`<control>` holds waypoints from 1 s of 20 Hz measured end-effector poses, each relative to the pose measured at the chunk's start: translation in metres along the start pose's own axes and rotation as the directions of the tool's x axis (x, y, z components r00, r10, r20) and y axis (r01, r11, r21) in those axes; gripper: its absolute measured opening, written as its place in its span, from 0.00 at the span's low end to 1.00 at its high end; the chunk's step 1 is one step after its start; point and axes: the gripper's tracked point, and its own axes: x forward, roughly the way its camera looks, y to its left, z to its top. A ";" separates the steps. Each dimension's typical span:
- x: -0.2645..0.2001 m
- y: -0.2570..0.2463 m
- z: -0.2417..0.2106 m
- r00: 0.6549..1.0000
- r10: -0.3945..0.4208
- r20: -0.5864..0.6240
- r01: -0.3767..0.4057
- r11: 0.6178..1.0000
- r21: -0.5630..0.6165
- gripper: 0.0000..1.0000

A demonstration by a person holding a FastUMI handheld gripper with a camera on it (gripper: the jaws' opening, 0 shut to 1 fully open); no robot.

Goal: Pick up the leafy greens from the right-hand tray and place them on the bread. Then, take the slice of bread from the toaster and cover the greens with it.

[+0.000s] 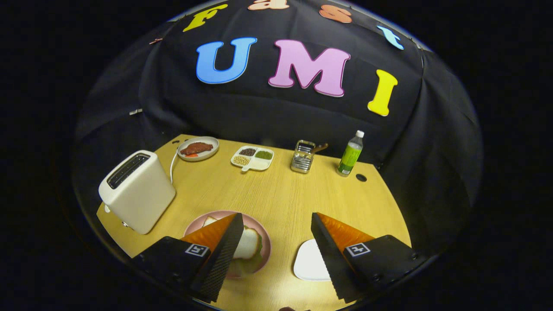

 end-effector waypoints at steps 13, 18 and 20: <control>-0.171 -0.038 0.088 0.951 -0.058 0.304 0.056 0.998 0.015 0.98; -0.187 -0.046 0.081 0.947 -0.083 0.309 0.082 0.997 0.014 0.98; -0.187 -0.044 0.080 0.946 -0.065 0.316 0.057 0.998 0.035 0.98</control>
